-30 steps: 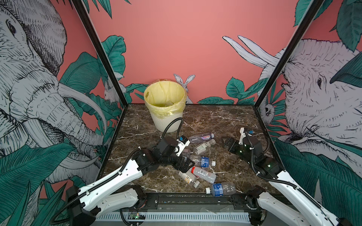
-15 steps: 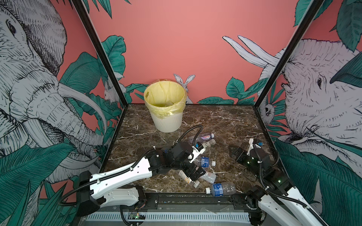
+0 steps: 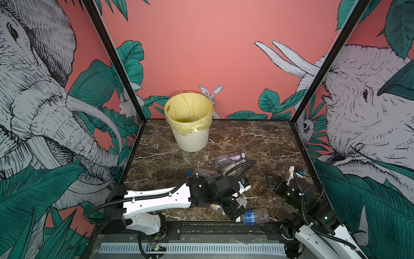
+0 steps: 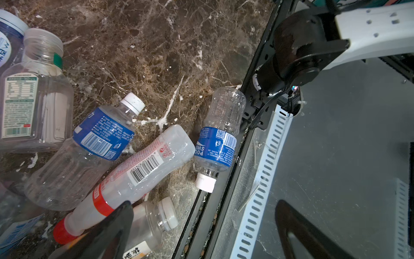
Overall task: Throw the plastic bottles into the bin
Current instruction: 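Reach the left gripper across to the blue-labeled bottle near the table's front edge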
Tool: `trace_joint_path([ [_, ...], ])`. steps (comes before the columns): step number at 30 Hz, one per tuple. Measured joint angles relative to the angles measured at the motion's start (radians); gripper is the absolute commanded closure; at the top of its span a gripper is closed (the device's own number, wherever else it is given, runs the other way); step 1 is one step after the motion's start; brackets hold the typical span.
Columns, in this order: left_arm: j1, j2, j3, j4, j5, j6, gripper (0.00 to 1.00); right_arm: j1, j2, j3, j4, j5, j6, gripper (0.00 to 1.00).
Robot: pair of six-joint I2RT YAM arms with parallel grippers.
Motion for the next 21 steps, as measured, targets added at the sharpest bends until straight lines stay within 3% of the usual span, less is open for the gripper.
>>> trace_joint_path([
  [12, -0.114, 0.142, 0.072, 0.006, -0.075, 0.001, 0.01, 0.000, -0.155, 0.000, -0.151, 0.034, 0.021, 0.01],
  [21, -0.171, 0.278, 0.127, -0.003, -0.105, -0.005, 0.01, 0.000, -0.175, 0.000, -0.207, 0.060, 0.025, 0.01],
])
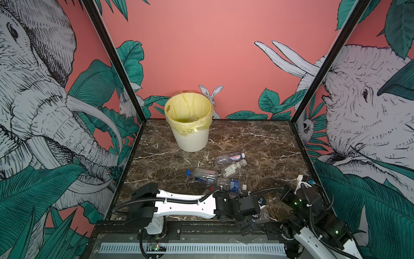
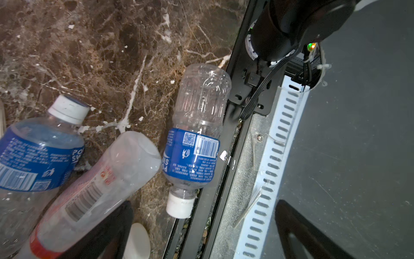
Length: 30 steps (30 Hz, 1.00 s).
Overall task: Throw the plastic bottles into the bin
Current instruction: 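Reach the left gripper across to the blue-labeled bottle near the table's front edge, then close the left gripper around the blue-labeled bottle's body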
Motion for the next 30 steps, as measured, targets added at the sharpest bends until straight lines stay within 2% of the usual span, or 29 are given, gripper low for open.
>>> trace_joint_path([
  [23, -0.011, 0.235, 0.003, 0.090, 0.002, 0.003, 0.02, 0.000, 0.000, 0.005, -0.019, 0.038, 0.002, 0.01],
  [27, -0.011, 0.257, 0.004, 0.092, -0.023, 0.002, 0.05, 0.000, -0.013, 0.005, -0.025, 0.046, 0.005, 0.01],
  [30, -0.011, 0.259, 0.006, 0.095, -0.044, 0.001, 0.12, 0.000, -0.029, 0.005, -0.033, 0.059, 0.008, 0.01],
])
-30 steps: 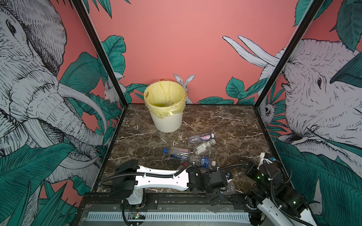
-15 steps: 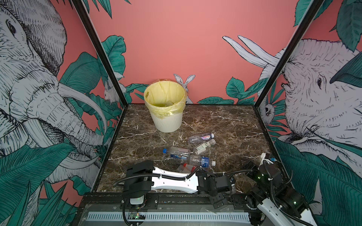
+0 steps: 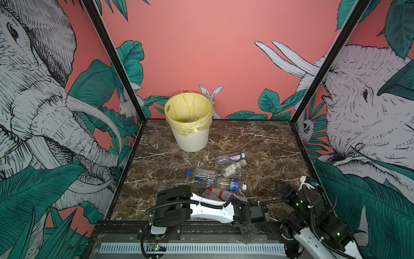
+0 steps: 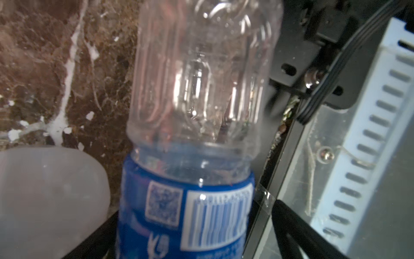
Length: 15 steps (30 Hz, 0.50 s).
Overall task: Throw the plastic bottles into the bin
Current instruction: 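Close the left gripper around the blue-labeled bottle's body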
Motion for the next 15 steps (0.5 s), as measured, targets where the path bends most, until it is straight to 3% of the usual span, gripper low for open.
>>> trace_joint_path([
  [9, 0.000, 0.000, 0.012, 0.023, -0.031, 0.008, 0.39, 0.000, -0.020, 0.000, -0.018, 0.026, 0.008, 0.01],
  [15, 0.000, 0.000, 0.012, 0.025, -0.028, 0.008, 0.50, 0.000, -0.021, 0.000, -0.022, 0.027, 0.008, 0.01],
])
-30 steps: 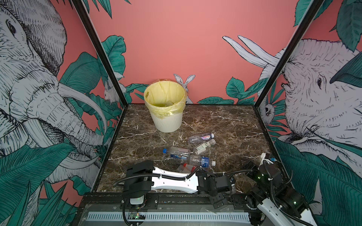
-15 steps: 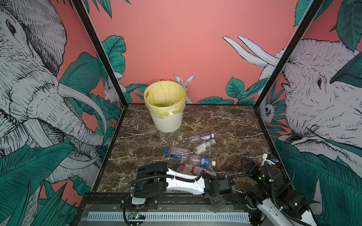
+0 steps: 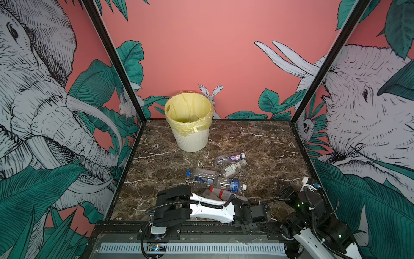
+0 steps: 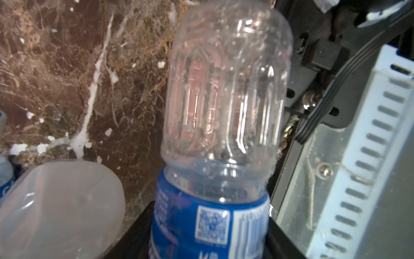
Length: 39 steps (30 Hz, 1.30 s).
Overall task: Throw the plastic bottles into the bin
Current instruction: 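Close the left gripper around the blue-labeled bottle's body, then lift the blue-labeled bottle with the left gripper and carry it over the bin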
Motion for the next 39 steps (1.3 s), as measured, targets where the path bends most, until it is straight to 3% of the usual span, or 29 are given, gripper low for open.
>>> trace_joint_path([
  [8, 0.000, -0.027, 0.002, -0.008, -0.002, -0.010, 0.53, 0.000, 0.000, 0.000, 0.000, 0.000, 0.000, 0.01],
  [18, 0.026, -0.230, 0.014, -0.038, -0.062, -0.018, 0.55, 0.000, 0.000, 0.000, 0.000, 0.000, -0.008, 0.01],
  [39, 0.419, -0.599, -0.107, -0.232, -0.133, -0.027, 0.55, 0.000, 0.148, -0.097, 0.172, -0.047, -0.014, 0.01],
])
